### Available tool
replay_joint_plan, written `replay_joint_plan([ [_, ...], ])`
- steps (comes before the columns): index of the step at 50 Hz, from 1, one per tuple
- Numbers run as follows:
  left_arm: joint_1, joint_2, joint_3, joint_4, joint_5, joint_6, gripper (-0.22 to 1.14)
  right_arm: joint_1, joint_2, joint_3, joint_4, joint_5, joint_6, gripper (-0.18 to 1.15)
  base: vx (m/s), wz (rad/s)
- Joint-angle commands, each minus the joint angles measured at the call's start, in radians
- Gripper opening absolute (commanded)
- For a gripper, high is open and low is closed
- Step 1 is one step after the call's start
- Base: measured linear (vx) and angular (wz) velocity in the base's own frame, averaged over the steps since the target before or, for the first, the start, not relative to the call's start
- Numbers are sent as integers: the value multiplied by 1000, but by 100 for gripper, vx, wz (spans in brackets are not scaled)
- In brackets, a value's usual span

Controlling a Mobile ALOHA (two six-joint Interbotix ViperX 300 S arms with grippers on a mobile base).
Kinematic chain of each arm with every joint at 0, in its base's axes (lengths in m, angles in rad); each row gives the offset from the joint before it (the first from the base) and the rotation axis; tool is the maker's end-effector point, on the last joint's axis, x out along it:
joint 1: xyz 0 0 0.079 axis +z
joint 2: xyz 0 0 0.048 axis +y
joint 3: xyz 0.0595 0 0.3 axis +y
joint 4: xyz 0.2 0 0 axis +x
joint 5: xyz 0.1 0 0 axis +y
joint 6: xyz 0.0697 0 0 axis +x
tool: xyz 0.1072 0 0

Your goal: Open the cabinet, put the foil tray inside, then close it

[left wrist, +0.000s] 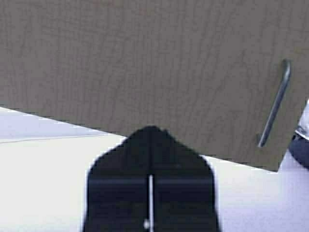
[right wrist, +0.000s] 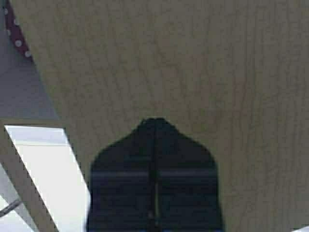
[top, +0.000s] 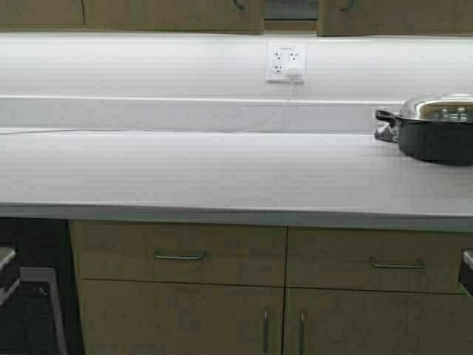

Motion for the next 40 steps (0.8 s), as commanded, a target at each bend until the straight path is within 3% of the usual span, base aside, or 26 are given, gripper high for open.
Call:
replay_joint_plan([
  [1, 3, -17, -5, 2, -3, -2, 5, 21, -54, -21, 3, 71, -9, 7, 3, 6],
  [21, -32, 14, -18, 0, -29, -8, 5, 20, -293, 347, 0, 63, -17, 7, 5, 2],
  [40, -121, 141, -193, -32, -21, -23, 5, 21, -425, 506, -2, 52, -15, 7, 11, -3],
])
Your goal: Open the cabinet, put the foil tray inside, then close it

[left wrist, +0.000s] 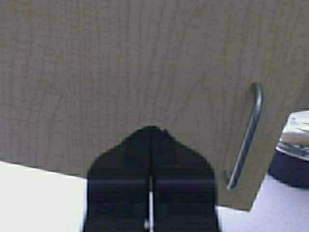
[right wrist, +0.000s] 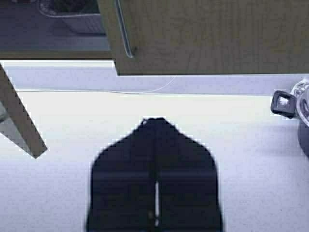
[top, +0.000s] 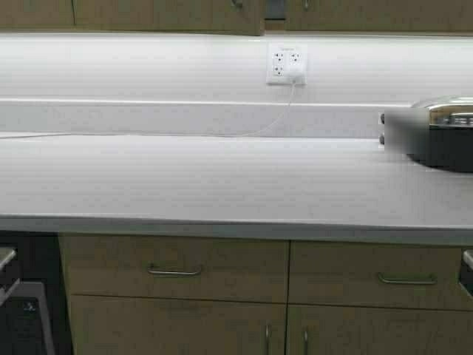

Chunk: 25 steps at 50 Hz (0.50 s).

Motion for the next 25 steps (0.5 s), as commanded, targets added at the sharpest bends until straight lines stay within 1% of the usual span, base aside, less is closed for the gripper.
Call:
replay_joint_plan([
  [1, -29, 60, -114, -21, -2, -3, 5, 2, -66, 32, 0, -6, 2, 7, 15, 2],
  [10, -83, 210, -305, -69, 34, -17, 5, 2, -80, 40, -2, -9, 0, 7, 14, -3],
  [16, -103, 267, -383, -69, 57, -9, 5, 3, -60, 26, 2, -9, 3, 7, 13, -7],
  [20, -103, 253, -367, -67, 86, 0, 5, 5, -58, 12, 0, 0, 2, 7, 15, -5],
  [25, -91, 147, -245, -64, 89, 20, 5, 21, -77, 26, 2, 2, 2, 7, 11, -7],
])
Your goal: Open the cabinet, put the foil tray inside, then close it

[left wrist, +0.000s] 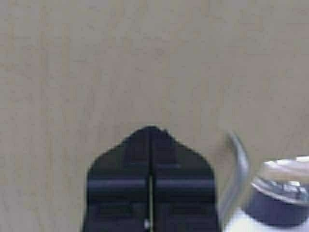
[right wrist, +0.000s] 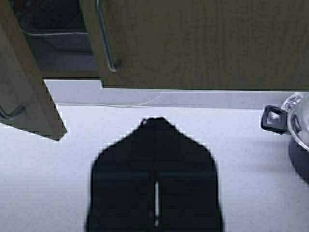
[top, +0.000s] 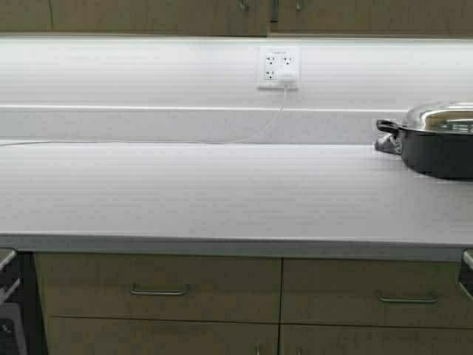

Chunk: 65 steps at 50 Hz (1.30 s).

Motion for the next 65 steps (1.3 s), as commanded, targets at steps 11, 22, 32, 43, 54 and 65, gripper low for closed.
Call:
replay_joint_plan([
  [11, 15, -330, 308, 6, -12, 89, 5, 25, -28, 0, 0, 8, -3, 7, 12, -4],
  [22, 14, -383, 411, 6, -15, 106, 5, 28, -32, 20, 2, 9, -3, 7, 11, 2],
  [32, 14, -370, 431, 3, -21, 95, 5, 26, -40, 38, 0, 12, -3, 7, 6, 2],
  [43, 14, -370, 463, 3, -54, 94, 5, 28, -49, 52, 0, 12, -5, 7, 3, 0],
  [54, 14, -368, 476, 3, -67, 95, 5, 26, -49, 52, 0, 12, -5, 7, 1, 0],
  [65, 15, -370, 471, 3, -69, 95, 5, 28, -51, 55, 0, 14, -5, 7, 0, 0],
])
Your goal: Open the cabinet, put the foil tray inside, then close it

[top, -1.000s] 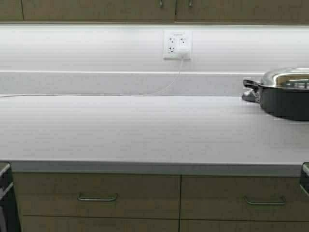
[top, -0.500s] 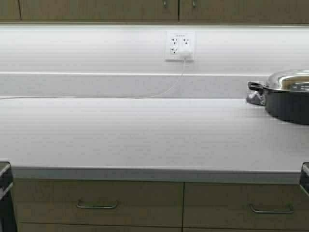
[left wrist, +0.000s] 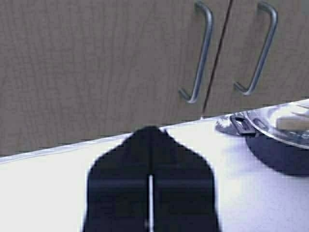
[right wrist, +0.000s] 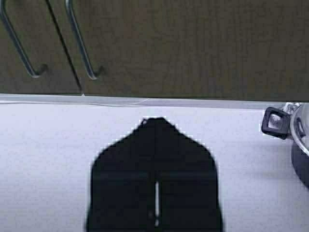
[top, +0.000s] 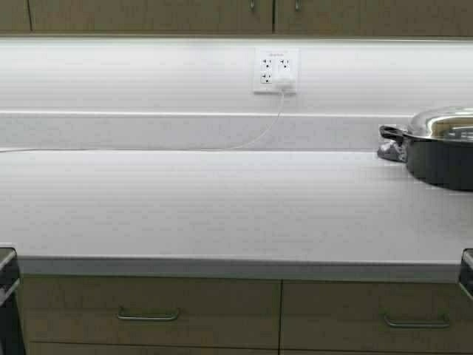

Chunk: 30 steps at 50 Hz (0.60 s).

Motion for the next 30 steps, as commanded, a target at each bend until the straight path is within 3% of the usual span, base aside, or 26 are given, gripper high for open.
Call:
replay_joint_plan([
  [1, -2, -12, -14, 0, -6, 0, 5, 0, -14, -9, 0, -3, -2, 7, 0, 0],
  [30, -3, -12, -17, 0, -8, 0, 5, 2, -17, -5, 0, -5, -2, 7, 0, 0],
])
